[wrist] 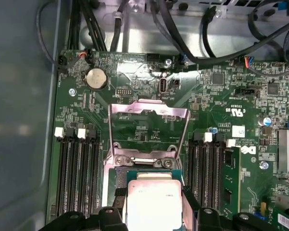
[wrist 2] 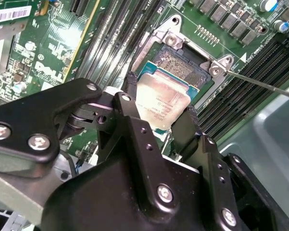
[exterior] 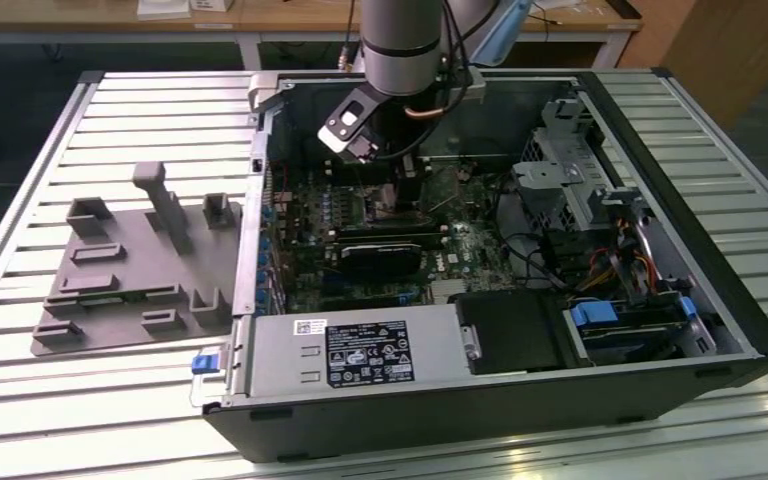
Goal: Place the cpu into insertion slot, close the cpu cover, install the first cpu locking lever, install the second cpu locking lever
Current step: 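Place the cpu into insertion slot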
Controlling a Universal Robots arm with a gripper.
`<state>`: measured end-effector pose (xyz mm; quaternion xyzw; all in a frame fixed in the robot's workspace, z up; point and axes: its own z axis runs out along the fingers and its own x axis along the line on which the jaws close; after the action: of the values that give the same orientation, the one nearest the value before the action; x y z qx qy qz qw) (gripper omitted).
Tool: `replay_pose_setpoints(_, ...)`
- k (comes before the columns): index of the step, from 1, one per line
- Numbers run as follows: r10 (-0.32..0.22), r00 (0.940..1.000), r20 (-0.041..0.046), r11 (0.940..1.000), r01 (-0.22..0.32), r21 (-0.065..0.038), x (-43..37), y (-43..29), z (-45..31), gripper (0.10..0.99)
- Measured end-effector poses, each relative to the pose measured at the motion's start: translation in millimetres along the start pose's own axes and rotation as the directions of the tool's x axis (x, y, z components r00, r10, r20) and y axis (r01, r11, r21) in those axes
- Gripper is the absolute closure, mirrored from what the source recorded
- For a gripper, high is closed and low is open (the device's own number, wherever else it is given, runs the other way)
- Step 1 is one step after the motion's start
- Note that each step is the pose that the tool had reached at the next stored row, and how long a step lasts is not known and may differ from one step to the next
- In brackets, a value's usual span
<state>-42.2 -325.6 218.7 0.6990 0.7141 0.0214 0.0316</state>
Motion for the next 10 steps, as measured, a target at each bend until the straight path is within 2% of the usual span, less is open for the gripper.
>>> replay_pose_setpoints(10,0.01,0.9999,0.0007,0.9999,-0.01,0.0,4.4,-3.8,4.9,0.549)
